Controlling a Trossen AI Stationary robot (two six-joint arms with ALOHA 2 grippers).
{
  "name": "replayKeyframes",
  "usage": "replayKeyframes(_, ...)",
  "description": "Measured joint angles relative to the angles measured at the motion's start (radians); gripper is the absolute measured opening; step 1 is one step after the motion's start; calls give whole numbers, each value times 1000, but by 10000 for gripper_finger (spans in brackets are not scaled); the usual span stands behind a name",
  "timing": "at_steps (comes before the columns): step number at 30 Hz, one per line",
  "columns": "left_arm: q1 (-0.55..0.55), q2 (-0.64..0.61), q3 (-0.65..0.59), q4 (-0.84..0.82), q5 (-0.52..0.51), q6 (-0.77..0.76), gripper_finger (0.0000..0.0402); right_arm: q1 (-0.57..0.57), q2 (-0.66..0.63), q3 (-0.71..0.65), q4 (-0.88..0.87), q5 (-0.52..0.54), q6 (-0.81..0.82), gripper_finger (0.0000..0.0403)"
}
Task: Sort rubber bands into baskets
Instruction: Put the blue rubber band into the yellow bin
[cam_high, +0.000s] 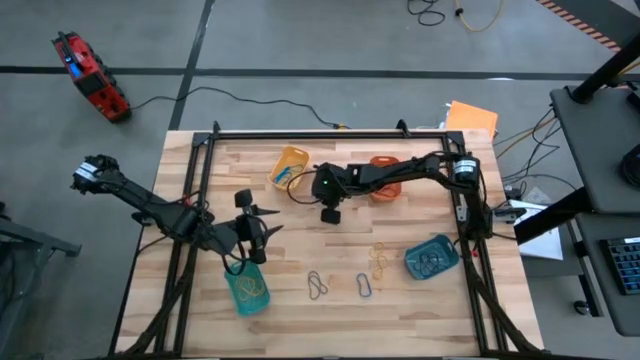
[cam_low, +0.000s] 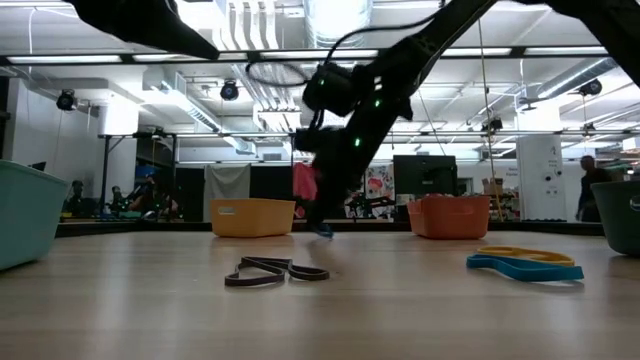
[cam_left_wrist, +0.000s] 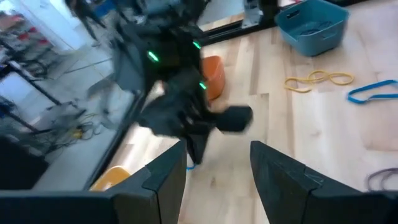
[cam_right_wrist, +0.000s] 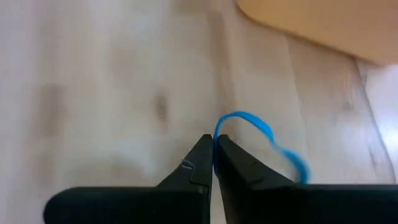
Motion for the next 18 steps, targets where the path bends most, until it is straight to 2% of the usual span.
replayKeyframes(5, 6, 1, 0, 11, 143, 7, 162, 4, -100, -28, -12, -229, -8, 9)
replayKeyframes(8, 6, 16, 0, 34, 155, 13, 162, 18, -167, -69, 1, -391, -23, 9)
replayKeyframes(10, 7, 34, -1, 36, 165, 13, 162, 37, -208, -92, 44, -456, -24, 9)
replayKeyframes(14, 17, 93, -2, 121, 230, 35, 162, 89, -278, -146, 147, -483, -18, 9)
replayKeyframes(18, 31, 162, -2, 235, 230, 90, 162, 141, -319, -174, 224, -483, -18, 9)
